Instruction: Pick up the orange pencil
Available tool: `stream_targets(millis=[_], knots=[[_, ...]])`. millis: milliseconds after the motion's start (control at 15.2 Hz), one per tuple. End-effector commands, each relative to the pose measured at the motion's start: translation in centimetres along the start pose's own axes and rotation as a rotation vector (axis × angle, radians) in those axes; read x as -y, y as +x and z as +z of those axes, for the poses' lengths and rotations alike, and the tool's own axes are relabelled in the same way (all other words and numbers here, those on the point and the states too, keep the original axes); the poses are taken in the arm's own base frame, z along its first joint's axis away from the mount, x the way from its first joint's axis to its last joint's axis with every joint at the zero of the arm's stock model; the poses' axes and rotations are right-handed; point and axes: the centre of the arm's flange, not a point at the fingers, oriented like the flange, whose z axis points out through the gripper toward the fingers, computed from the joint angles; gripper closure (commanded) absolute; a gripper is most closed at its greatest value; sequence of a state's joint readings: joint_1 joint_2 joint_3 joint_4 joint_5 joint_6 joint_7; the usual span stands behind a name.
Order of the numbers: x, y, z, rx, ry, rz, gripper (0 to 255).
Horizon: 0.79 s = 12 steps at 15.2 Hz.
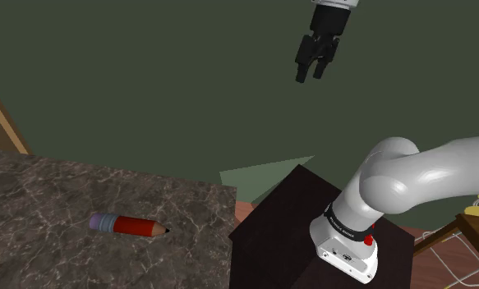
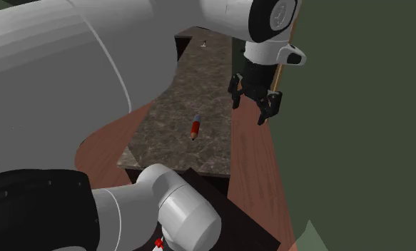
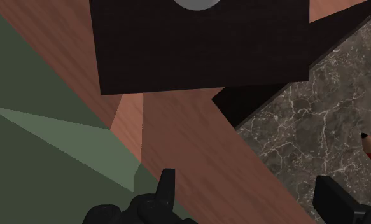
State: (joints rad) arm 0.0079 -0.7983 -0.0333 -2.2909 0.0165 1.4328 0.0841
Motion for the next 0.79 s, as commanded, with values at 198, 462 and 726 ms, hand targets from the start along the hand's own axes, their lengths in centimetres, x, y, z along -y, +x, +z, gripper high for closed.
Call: stream_targets(millis=[198,462,726], knots=[[2.1,1.8,2.7,-0.001,0.007,-0.041,0],[5.1,4.2,6.3,-0.002,0.016,-0.095,0],[8.2,6.3,9.9,-0.003,0.024,-0.15,0]])
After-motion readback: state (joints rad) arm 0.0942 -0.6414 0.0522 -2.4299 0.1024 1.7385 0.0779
